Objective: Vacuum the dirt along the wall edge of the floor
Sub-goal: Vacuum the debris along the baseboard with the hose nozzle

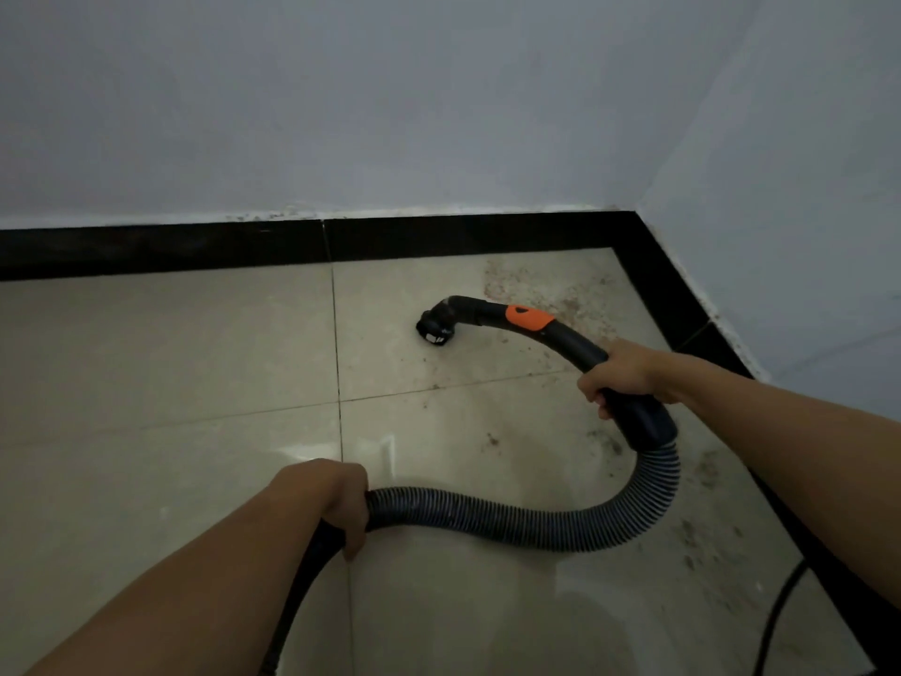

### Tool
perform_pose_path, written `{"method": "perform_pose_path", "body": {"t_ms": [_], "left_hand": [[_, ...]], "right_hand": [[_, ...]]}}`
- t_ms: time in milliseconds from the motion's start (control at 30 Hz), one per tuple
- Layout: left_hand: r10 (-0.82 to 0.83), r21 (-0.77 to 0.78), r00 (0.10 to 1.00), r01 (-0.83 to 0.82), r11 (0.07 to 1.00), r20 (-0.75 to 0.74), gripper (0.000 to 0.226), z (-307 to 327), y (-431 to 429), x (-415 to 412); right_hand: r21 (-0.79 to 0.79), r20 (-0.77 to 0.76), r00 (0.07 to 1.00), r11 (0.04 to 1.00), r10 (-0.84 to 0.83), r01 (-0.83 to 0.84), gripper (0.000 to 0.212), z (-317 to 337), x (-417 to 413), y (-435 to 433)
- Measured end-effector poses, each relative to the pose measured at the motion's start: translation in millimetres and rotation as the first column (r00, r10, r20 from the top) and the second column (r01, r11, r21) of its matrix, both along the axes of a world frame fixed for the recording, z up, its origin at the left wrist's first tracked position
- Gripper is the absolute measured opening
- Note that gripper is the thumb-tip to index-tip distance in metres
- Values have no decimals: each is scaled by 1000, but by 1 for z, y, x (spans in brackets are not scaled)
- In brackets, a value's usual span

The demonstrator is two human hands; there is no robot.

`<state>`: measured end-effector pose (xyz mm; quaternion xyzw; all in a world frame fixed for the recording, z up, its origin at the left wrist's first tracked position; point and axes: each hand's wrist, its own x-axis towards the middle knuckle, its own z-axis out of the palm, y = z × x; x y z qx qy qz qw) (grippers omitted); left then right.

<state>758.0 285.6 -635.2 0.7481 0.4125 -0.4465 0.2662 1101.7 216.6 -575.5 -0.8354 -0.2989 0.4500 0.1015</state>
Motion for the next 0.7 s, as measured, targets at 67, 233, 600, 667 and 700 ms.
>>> {"method": "perform_pose_path", "body": {"t_ms": [67,233,600,667,700], "left_hand": [[6,-21,1000,-6,1000,-4,67,-2,0,2],[34,-22,999,-33,999,12,68,-14,4,8],[307,-51,937,-302,952,166,39,0,-59,-21],[316,-43,934,-313,949,168,33,22,-83,-27],[322,-48,932,-318,947,169,31,34,-93,-30]], "right_hand": [[-49,-21,1000,999,-21,20,34,-1,7,-8],[-86,-48,999,996,-13,9,33,3,12,10],[-82,153,988,997,12,1,23,22,-21,5],[-136,170,980,988,101,-78,21,27,-34,-24],[-163,154,979,981,130,-105,21,31,-39,-38]]}}
